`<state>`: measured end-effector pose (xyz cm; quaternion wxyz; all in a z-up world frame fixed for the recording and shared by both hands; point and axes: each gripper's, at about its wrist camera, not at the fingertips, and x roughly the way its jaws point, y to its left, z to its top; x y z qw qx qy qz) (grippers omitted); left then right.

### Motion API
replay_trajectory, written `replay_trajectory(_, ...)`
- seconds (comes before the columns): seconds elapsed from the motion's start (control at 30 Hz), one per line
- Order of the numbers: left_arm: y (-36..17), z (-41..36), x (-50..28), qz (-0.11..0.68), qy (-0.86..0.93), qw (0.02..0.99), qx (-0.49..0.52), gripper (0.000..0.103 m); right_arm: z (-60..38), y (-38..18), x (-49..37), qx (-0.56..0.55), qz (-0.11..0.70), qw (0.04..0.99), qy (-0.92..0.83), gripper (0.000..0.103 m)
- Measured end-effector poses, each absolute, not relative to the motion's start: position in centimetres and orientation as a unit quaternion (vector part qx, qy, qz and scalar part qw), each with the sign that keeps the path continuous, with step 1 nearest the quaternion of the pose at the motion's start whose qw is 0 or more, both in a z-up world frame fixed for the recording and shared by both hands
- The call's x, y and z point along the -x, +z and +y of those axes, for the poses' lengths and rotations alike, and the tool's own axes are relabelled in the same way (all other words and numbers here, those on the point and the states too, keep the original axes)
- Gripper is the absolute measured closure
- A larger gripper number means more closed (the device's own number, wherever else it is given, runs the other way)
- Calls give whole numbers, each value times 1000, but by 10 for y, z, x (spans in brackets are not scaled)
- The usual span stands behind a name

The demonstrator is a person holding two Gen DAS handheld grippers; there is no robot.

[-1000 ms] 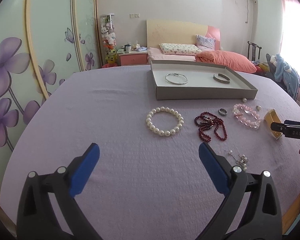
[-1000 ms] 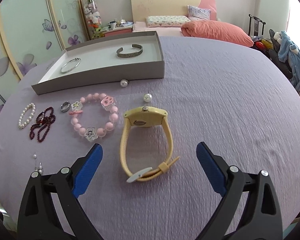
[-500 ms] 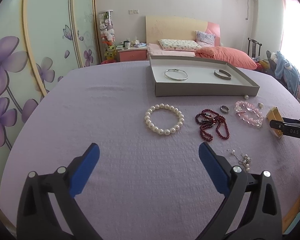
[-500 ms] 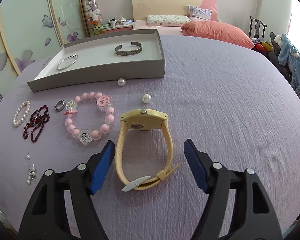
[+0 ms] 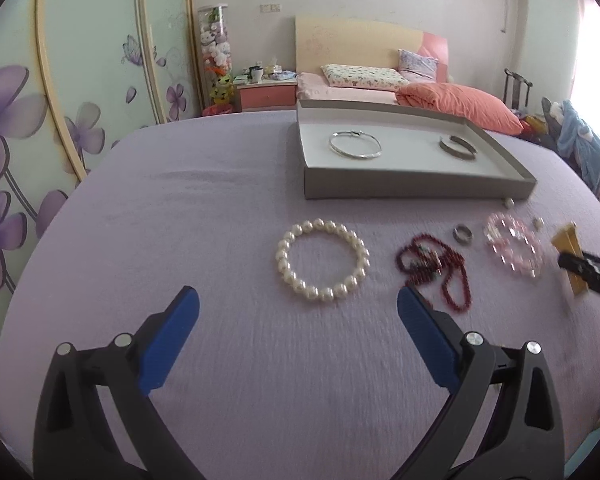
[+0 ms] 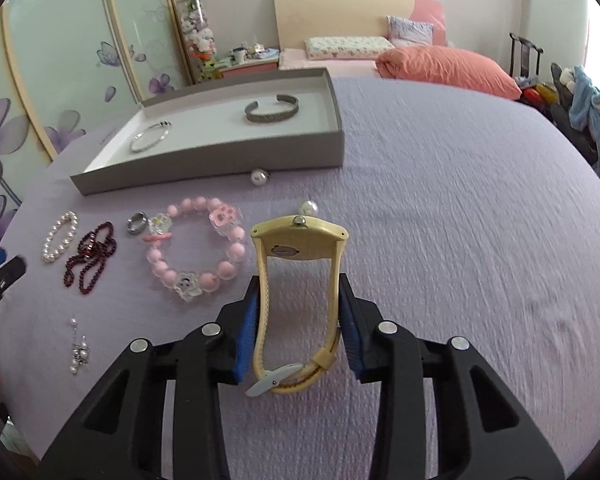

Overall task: Organize jewelry
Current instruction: 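Move the right tool to the yellow watch and grasp its case, then grasp the white pearl bracelet with the left tool while the right tool holds the watch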

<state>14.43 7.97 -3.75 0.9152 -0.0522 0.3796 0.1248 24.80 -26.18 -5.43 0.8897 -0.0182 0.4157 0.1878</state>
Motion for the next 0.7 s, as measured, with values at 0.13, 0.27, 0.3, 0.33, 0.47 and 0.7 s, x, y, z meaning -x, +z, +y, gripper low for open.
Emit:
replay_trajectory(0.13,-41,93,-165,380,143,912,58,20,-260,-47,-249,16,411,890,199,65)
replay_trajectory(0.27,-49,105,-180,400,147,902,66,41,-256,-43,-250,16,409,888,209,65)
replay_trajectory(0.3,-53,108,-184,408,149,898,68,43,-256,-43,-251,17,409,888,211,65)
replay_trajectory(0.33,-55,109,-186,412,146,897,71,47,-255,-43,-252,17,410,887,213,65)
replay_trajectory(0.47,-61,107,-192,428,130,891,75,52,-252,-46,-252,15,412,885,217,65)
replay_trajectory(0.7,-63,97,-200,435,123,890,54,70,-254,-47,-252,2,419,880,224,65)
